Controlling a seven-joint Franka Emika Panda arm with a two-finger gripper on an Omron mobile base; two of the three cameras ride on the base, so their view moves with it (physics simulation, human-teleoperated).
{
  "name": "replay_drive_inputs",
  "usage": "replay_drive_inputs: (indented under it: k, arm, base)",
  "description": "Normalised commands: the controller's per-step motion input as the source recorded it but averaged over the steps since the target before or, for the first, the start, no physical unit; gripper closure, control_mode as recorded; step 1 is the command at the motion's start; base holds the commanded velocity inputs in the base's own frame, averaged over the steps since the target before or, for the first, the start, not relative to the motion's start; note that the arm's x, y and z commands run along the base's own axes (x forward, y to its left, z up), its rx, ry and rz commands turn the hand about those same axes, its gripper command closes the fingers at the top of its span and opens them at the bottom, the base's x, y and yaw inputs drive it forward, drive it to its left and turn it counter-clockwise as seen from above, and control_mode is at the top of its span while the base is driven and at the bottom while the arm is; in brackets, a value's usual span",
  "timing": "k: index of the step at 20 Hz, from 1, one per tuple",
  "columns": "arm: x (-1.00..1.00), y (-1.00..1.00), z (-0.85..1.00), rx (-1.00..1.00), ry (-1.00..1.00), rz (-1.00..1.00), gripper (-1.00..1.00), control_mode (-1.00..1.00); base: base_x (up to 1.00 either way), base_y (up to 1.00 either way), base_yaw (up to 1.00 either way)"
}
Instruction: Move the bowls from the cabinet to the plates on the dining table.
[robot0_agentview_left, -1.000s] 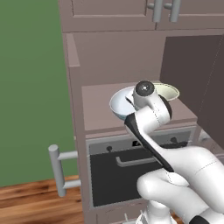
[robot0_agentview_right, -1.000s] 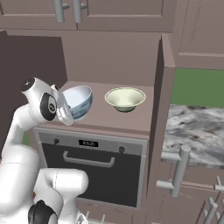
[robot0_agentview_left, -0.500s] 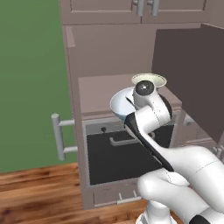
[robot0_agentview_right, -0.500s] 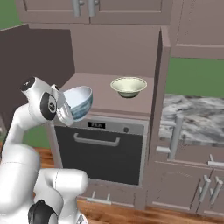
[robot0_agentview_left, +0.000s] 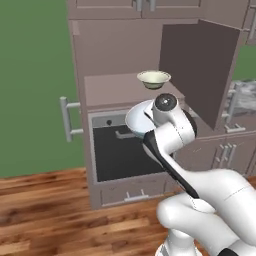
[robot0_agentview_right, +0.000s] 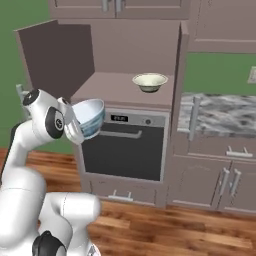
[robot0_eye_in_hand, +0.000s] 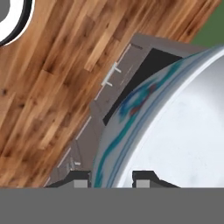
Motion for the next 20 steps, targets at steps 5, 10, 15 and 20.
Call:
replay_drive_inputs:
  k: [5,10,15,20]
  arm:
    - [0.0,0.0,0.0,0.0,0.0,0.0,1.0,1.0]
    - [0.0,0.0,0.0,0.0,0.0,0.0,1.0,1.0]
    - [0.0,0.0,0.0,0.0,0.0,0.0,1.0,1.0]
    - [0.0,0.0,0.0,0.0,0.0,0.0,1.0,1.0]
  base:
    - [-0.47,0.0,-0.38]
    - [-0.35,0.0,-0.68]
    - [-0.26,0.0,-0.73]
    - [-0.22,0.0,-0.67]
